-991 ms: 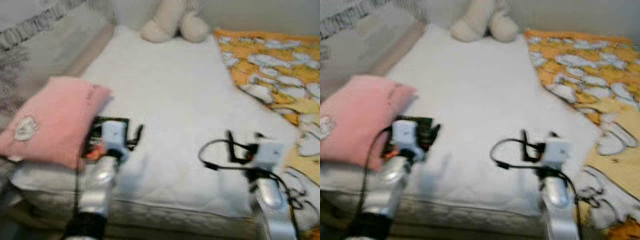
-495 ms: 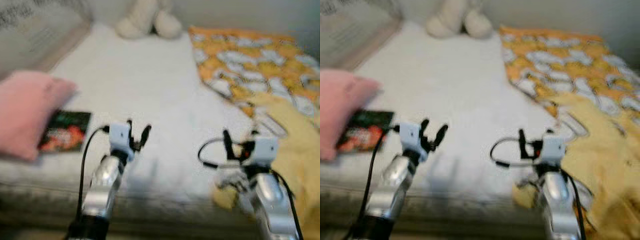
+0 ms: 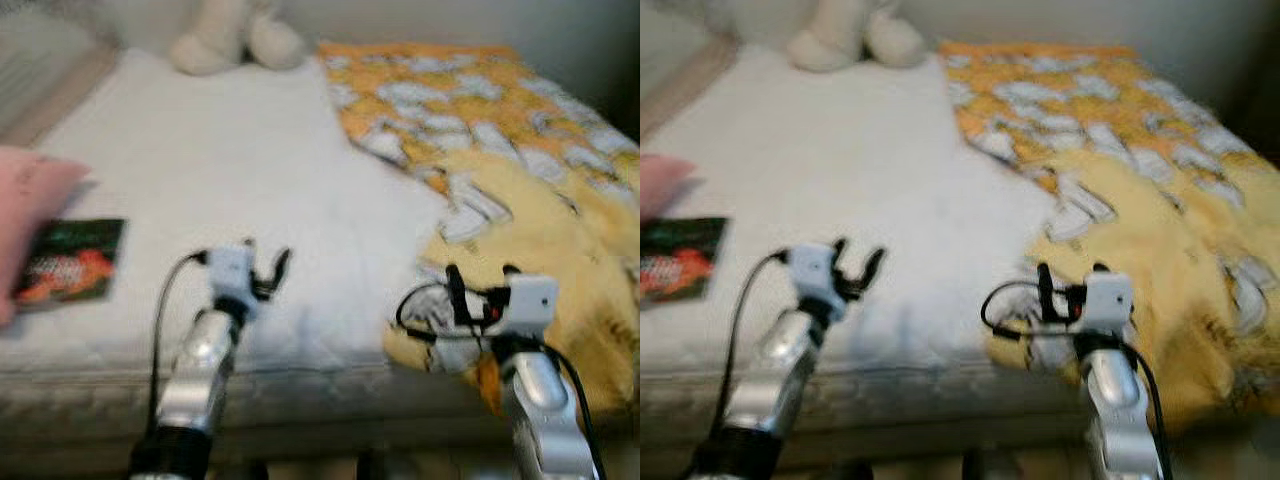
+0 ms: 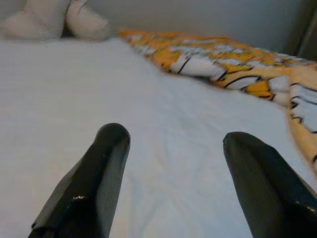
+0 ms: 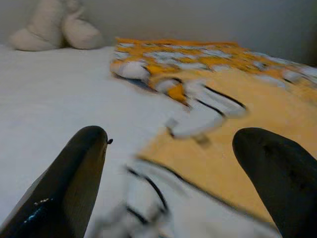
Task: Clean up the room
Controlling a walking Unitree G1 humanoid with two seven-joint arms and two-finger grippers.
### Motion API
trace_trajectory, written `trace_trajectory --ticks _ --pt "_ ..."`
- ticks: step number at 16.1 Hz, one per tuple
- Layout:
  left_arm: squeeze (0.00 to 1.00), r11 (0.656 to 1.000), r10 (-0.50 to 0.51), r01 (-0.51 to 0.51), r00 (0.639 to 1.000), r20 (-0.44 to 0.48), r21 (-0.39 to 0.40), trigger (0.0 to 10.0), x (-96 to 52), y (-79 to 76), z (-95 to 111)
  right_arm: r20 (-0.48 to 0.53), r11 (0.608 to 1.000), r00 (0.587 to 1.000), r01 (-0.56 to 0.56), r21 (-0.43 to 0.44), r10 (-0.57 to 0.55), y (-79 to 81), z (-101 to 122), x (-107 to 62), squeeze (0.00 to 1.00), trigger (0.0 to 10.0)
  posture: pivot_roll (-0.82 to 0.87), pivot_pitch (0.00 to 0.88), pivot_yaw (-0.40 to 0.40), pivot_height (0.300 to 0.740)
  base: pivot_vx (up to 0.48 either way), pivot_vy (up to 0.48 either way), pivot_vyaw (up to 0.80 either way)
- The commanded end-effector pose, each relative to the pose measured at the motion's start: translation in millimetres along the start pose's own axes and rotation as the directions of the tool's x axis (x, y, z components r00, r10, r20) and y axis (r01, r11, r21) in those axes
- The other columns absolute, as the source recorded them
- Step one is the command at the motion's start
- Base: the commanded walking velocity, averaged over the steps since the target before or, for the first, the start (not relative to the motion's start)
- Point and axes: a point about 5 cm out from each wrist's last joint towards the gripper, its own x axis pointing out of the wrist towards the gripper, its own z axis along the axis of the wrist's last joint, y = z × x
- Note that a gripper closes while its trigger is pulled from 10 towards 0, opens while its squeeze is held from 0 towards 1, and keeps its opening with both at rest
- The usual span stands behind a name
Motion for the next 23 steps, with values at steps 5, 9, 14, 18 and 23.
trace_trajectory --ticks 5,9,14,18,23 --pt "0.0 0.998 -0.026 0.029 0.998 -0.053 0.061 10.0 -4.2 0.3 -7 0.011 0.999 0.999 0.051 -0.01 -0.051 -6.0 -1 -4.2 0.0 10.0 -0.13 0.0 0.018 0.607 0.0 0.0 -0.34" --pt "0.0 0.995 -0.075 0.076 0.997 -0.015 0.064 10.0 1.0 -8.8 4 0.034 0.998 0.998 0.057 -0.018 -0.057 -7.3 3 -0.9 0.0 10.0 -0.14 0.0 0.025 0.607 0.24 0.0 0.0" --pt "0.0 0.988 -0.141 0.139 0.99 0.021 0.072 10.0 6.1 -17.6 13 0.041 0.997 0.997 0.068 -0.034 -0.066 -8.9 7 -7.9 0.0 10.0 -0.16 0.0 0.027 0.607 0.48 0.0 0.0" --pt "0.0 0.988 -0.14 0.137 0.99 0.029 0.076 10.0 11.8 -17.9 17 0.033 0.997 0.997 0.064 -0.042 -0.063 -9.6 9 -11.5 0.0 10.0 -0.18 0.0 0.029 0.607 0.0 0.0 -0.72" --pt "0.0 0.985 -0.159 0.158 0.987 0.011 0.065 10.0 15.5 -20.0 14 0.032 0.997 0.998 0.057 -0.047 -0.056 -10.9 11 -12.2 0.0 10.0 -0.19 0.0 0.023 0.607 0.0 0.0 -0.69"
